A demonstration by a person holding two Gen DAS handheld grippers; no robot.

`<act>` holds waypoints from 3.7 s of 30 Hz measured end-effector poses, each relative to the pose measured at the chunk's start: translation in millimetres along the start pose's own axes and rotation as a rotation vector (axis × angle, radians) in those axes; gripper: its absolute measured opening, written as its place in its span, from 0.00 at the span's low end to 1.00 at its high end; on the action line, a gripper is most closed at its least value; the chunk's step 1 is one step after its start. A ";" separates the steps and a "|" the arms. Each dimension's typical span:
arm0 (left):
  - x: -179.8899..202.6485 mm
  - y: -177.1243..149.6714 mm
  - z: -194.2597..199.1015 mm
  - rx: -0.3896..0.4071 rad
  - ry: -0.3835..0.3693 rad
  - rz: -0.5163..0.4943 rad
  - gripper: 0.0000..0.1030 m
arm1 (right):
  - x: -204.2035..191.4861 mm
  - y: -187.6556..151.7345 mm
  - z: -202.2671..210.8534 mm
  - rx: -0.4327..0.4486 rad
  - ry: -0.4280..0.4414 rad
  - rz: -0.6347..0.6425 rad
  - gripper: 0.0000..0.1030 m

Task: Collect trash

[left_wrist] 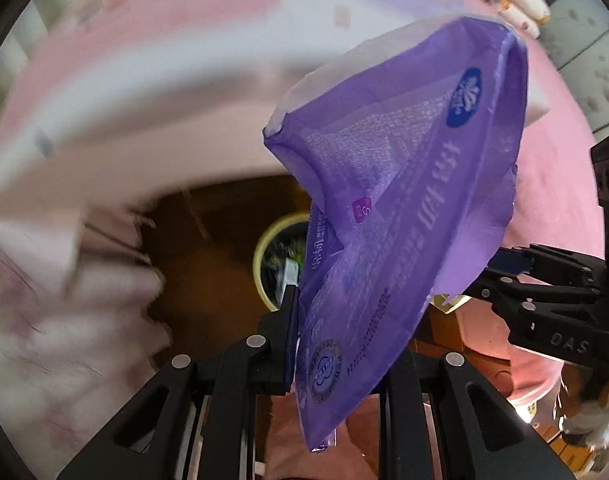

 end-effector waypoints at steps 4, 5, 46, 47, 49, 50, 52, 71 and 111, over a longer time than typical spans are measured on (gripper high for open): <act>-8.1 -48.1 -60.4 -0.062 0.019 0.035 0.17 | 31.9 -32.6 -50.5 -0.033 -0.025 0.006 0.38; -12.2 -60.4 -75.8 -0.080 0.024 0.041 0.17 | 39.2 -39.5 -63.5 -0.042 -0.031 0.000 0.38; -55.4 -45.7 -253.6 -0.174 0.135 -0.141 0.85 | 124.1 -93.8 -209.5 -0.045 -0.155 -0.168 0.64; -57.4 -41.9 -244.1 -0.163 0.136 -0.136 0.85 | 119.6 -90.5 -202.4 -0.040 -0.155 -0.167 0.64; -58.8 -32.1 -221.5 -0.141 0.137 -0.119 0.85 | 109.8 -84.8 -186.5 -0.029 -0.151 -0.166 0.64; -59.2 -27.7 -209.9 -0.130 0.138 -0.115 0.85 | 104.2 -81.4 -177.3 -0.023 -0.147 -0.165 0.64; -60.0 -15.5 -179.2 -0.098 0.142 -0.099 0.85 | 90.7 -73.0 -153.4 -0.008 -0.140 -0.154 0.64; -40.2 85.5 168.8 0.222 0.120 0.052 0.85 | -42.5 5.8 108.6 0.131 -0.105 0.012 0.64; -2.3 167.2 384.4 0.568 0.284 0.014 0.85 | -143.8 101.6 327.7 0.567 -0.272 0.134 0.73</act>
Point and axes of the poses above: each gripper's, at about its wrist camera, not at the fingertips, and z roughly against the way its jaws point, x to its right, y to its top, the point moved 7 cm from there along -z, roughly the way its jaws point, and after that the axes turned 11 degrees about x, right-handed, at the moved point
